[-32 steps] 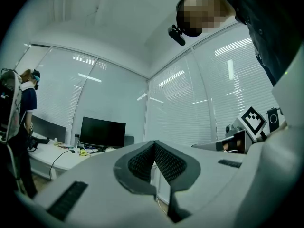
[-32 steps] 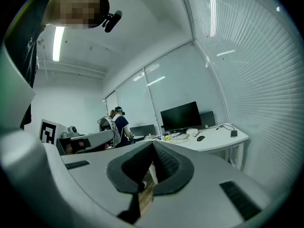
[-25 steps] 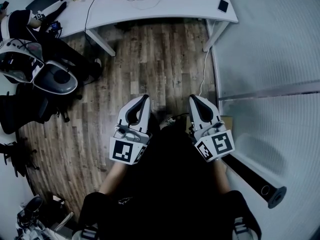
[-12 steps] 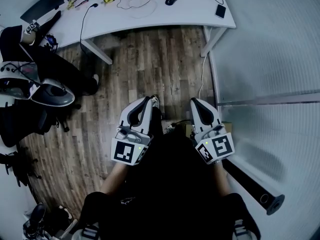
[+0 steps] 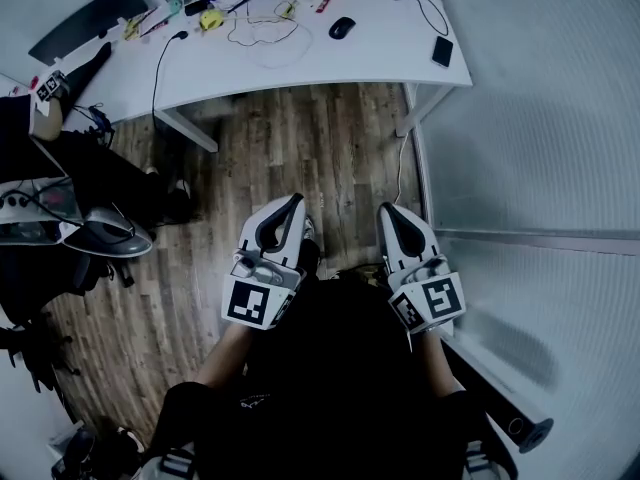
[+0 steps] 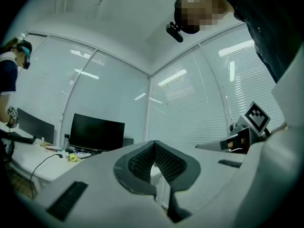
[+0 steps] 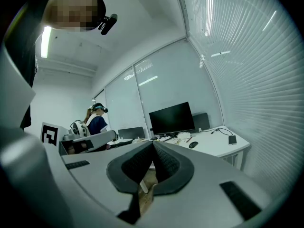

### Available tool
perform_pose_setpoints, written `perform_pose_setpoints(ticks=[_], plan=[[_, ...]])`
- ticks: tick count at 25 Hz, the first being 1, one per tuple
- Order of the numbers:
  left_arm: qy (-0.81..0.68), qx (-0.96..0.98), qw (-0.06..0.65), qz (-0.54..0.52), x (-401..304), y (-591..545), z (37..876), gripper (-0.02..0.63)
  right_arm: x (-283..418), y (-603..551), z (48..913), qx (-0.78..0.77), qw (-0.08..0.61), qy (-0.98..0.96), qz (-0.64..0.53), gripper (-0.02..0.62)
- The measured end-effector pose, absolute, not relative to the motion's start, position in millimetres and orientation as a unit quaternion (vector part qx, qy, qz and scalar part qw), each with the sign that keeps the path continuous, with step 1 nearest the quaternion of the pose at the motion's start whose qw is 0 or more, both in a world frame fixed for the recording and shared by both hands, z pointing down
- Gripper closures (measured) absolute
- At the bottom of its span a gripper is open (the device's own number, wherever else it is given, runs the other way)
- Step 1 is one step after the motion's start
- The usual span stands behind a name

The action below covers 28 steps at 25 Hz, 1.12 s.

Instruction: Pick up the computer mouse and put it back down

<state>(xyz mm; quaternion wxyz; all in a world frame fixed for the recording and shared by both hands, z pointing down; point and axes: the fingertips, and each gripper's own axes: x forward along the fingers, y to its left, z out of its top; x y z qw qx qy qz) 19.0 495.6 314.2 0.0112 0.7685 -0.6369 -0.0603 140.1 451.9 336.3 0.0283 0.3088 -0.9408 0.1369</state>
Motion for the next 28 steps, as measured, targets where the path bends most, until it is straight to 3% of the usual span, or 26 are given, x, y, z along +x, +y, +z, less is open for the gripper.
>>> perform_pose_setpoints(ticks=[19,28], plan=[[-0.592,0.803,0.004,-0.063,-60.6,386.7,311.0,0.6,67.7,352.6,335.7,0.361,0.008,-0.922,0.139,0.596],[-0.593,0.803,0.008,-0.056,-63.4,364.3,337.9,0.599,71.8,324.5,360.5,0.373,0.014,-0.917,0.137,0.597]])
